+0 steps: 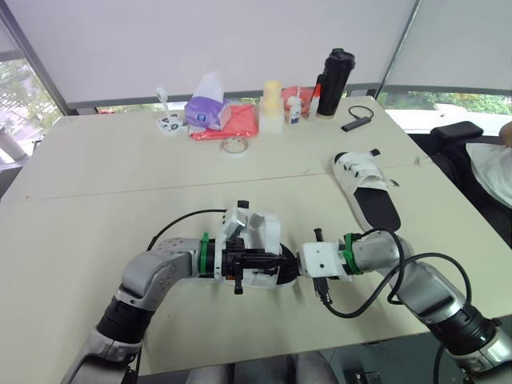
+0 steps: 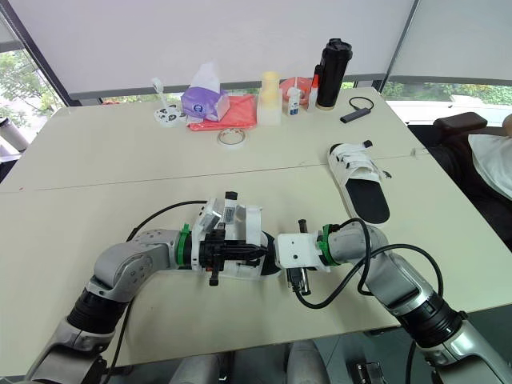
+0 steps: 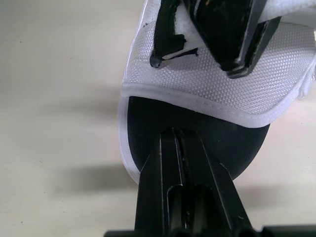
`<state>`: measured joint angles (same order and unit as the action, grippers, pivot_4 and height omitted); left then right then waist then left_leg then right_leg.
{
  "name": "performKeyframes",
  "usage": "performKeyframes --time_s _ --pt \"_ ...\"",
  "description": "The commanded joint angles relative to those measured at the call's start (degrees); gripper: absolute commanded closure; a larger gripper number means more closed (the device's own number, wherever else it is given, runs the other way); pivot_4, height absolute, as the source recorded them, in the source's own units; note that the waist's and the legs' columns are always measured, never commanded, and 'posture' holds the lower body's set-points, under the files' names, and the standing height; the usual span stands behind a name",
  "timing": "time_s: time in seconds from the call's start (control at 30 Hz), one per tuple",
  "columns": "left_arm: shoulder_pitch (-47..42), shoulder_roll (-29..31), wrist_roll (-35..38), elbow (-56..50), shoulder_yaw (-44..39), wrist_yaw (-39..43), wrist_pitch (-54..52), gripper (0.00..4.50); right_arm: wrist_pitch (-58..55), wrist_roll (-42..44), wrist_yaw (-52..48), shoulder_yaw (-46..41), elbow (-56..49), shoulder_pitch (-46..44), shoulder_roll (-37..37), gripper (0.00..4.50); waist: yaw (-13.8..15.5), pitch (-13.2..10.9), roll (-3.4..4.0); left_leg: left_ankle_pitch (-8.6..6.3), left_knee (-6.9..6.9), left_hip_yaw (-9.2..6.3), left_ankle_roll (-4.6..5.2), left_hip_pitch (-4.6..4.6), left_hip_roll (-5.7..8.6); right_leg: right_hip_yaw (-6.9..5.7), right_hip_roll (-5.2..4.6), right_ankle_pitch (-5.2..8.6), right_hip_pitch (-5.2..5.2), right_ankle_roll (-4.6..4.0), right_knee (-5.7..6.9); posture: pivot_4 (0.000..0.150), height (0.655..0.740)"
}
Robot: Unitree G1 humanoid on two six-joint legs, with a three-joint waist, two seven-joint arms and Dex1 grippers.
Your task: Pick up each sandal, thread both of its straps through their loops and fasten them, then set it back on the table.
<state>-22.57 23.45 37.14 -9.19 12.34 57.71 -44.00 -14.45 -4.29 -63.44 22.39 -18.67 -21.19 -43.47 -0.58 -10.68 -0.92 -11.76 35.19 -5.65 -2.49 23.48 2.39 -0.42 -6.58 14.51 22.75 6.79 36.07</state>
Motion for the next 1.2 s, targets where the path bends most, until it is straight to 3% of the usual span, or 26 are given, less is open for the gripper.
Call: performKeyframes --time_s 0.03,0.53,0.63,0.77,1.2 --pt "-0.8 0.3 -1.5 1.4 -0.1 0.4 1.7 4.43 -0.4 -0.9 0.2 0.4 0.4 0.0 0.0 4.5 0.0 0.0 0.0 0.0 0.0 0.0 0.0 0.0 0.0 0.0 0.0 0.0 0.0 0.0 0.0 0.15 0.74" --pt "-3.2 1.6 6.3 3.2 -6.6 0.4 -7.0 4.43 -0.3 -1.1 0.4 0.6 0.6 -0.1 0.2 4.5 0.0 0.0 -0.01 0.0 -0.01 -0.01 0.0 -0.01 0.0 -0.01 0.0 0.0 0.0 0.01 0.0 0.15 0.74" --pt "-3.2 3.1 6.4 2.8 -6.4 1.6 -8.0 3.65 -0.2 -1.1 0.5 0.7 0.8 -0.2 0.3 4.5 -0.1 0.0 -0.01 0.0 -0.02 -0.01 0.0 -0.01 0.01 -0.01 0.0 0.0 0.01 0.01 0.0 0.15 0.74" --pt "-2.8 5.1 6.4 1.4 -5.0 3.5 -8.5 1.7 -0.1 -1.2 0.5 0.8 1.1 -0.4 0.4 4.5 -0.1 0.0 -0.01 0.0 -0.03 0.0 0.0 -0.01 0.0 -0.01 0.0 0.01 0.01 0.01 -0.01 0.15 0.74" --pt "-5.7 0.9 6.1 4.8 -7.0 0.7 -7.0 1.7 0.2 -1.4 0.6 0.8 1.2 -0.4 0.4 4.5 0.0 0.0 -0.01 0.0 -0.03 -0.01 -0.01 -0.01 -0.01 -0.01 0.0 0.0 0.01 0.01 -0.01 0.15 0.74"
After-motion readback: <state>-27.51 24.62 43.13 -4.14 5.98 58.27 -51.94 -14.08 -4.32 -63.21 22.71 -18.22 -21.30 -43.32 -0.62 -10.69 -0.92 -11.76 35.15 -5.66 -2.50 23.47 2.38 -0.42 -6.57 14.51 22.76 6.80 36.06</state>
